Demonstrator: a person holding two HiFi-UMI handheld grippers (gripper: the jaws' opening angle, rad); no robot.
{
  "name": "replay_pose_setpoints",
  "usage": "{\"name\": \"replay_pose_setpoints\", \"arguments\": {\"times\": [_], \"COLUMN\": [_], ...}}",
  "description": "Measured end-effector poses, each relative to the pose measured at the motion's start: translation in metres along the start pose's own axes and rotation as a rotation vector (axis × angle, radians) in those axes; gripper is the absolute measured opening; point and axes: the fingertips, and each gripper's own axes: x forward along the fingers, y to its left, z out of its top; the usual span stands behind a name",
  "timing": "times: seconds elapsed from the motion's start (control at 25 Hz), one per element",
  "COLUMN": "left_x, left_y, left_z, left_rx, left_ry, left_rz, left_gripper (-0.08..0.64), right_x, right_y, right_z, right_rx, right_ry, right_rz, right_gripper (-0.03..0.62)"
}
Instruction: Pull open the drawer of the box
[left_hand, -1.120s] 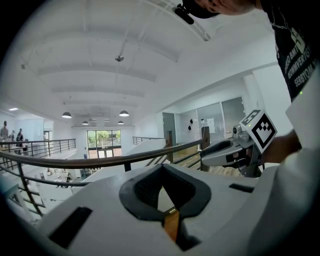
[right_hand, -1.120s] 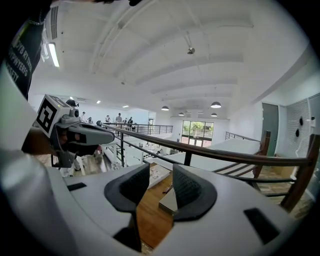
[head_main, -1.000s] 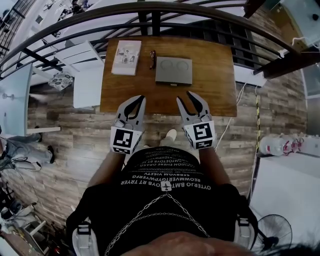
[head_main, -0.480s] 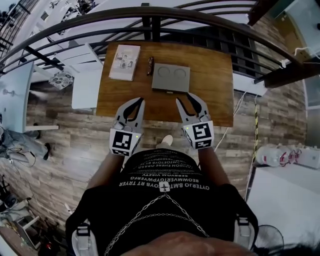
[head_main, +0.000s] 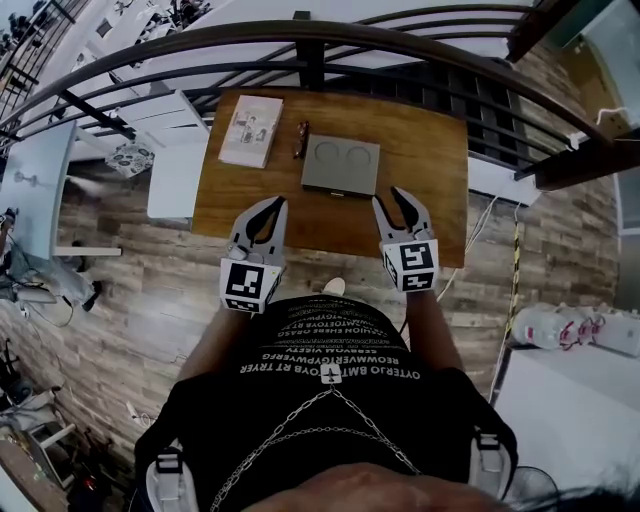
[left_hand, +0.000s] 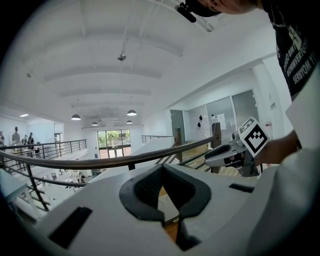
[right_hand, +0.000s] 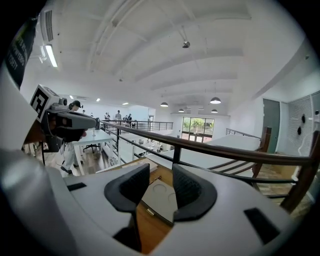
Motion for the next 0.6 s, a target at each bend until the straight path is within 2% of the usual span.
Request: {"name": "replay_pose_setpoints", "arguments": {"times": [0.16, 0.4, 0.6], "left_x": [0.003, -0.002, 0.005], "left_y": [-0.002, 0.012, 0.031], "left_z": [0.003, -0.008, -0.011], "left_rx": [-0.001, -0.02, -0.022], "left_ry": [0.003, 0.024, 0.028], "left_rz": [0.003, 0.021, 0.009], "left_gripper": [0.005, 0.006, 0.006], "right_x": [0.007, 0.031, 0.051], "right_y": [-0.009, 0.008, 0.02], "right_z": [-0.029, -0.086, -0.11], "right_rx": [0.014, 0.012, 0.044], "right_ry": [0.054, 0.183, 0.245], "right_rz": [0.006, 0.05, 0.062], "right_gripper": [0.143, 0.16, 0.163]}}
